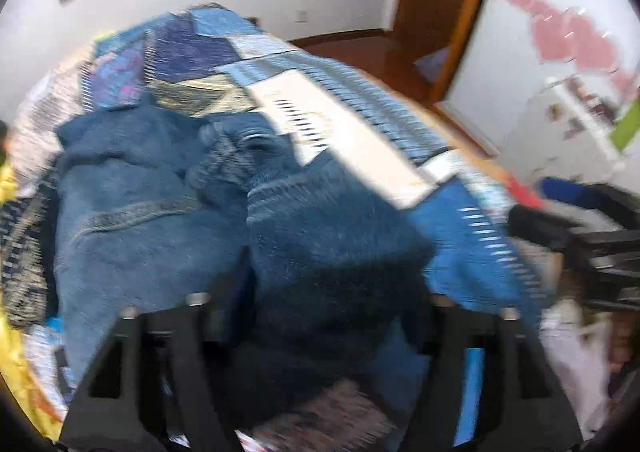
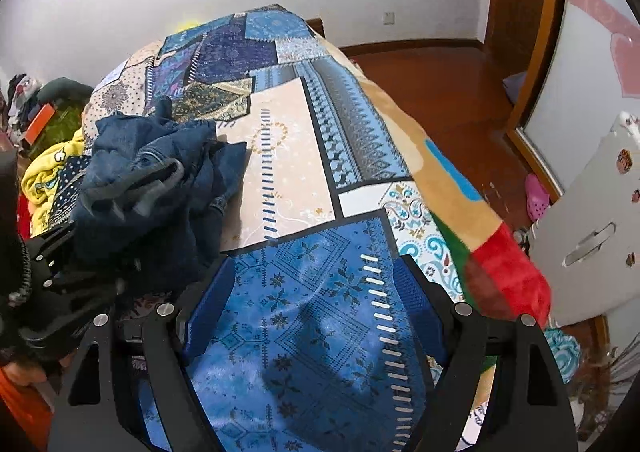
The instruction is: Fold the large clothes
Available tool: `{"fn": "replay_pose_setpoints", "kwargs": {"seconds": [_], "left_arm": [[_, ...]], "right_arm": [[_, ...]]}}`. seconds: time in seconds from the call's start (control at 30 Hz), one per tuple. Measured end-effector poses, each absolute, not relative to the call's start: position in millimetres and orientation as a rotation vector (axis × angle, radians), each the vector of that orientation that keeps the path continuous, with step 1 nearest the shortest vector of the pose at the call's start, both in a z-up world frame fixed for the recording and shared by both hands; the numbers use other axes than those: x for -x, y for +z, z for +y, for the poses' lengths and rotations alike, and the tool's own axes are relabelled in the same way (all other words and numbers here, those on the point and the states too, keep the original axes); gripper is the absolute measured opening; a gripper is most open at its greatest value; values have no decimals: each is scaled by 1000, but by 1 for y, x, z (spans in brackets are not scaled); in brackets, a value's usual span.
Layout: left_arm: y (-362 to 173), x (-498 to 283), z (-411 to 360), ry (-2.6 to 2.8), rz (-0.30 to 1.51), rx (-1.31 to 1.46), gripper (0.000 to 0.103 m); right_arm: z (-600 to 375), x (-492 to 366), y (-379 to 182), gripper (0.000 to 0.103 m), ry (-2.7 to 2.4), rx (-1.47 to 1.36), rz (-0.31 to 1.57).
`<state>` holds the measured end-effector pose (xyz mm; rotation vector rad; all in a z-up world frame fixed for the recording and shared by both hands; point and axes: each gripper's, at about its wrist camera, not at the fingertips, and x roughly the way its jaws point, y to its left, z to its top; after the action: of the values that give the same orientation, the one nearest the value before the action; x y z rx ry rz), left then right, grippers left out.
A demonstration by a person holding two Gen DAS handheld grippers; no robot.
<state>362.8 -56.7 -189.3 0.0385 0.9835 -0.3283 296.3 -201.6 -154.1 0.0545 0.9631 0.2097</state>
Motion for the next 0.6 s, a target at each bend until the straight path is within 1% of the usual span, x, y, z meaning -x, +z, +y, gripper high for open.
{"fn": "replay_pose_setpoints", "kwargs": {"seconds": [0.13, 0.23, 0.3, 0.37, 0.47, 0.6], "left_arm": [[-160, -347, -44, -346, 943, -26, 70], [-141, -332, -20, -290, 891, -17, 71], [-129, -325, 6, -222, 852, -26, 78], [-123, -317, 26, -157, 823, -48, 83], [-129, -315, 58, -53, 825, -54, 84], [-158, -313, 91, 21, 901, -11, 84]], "right_arm": [[-195, -291, -140, 79, 247, -54, 933], [-182, -289, -131, 79, 290, -37, 909], [-168, -289, -124, 79, 329, -24, 888], [-155, -291, -121, 79, 367, -21, 874], [-129, -299, -121, 79, 429, -16, 873], [-98, -312, -135, 79, 490, 5, 912]]}}
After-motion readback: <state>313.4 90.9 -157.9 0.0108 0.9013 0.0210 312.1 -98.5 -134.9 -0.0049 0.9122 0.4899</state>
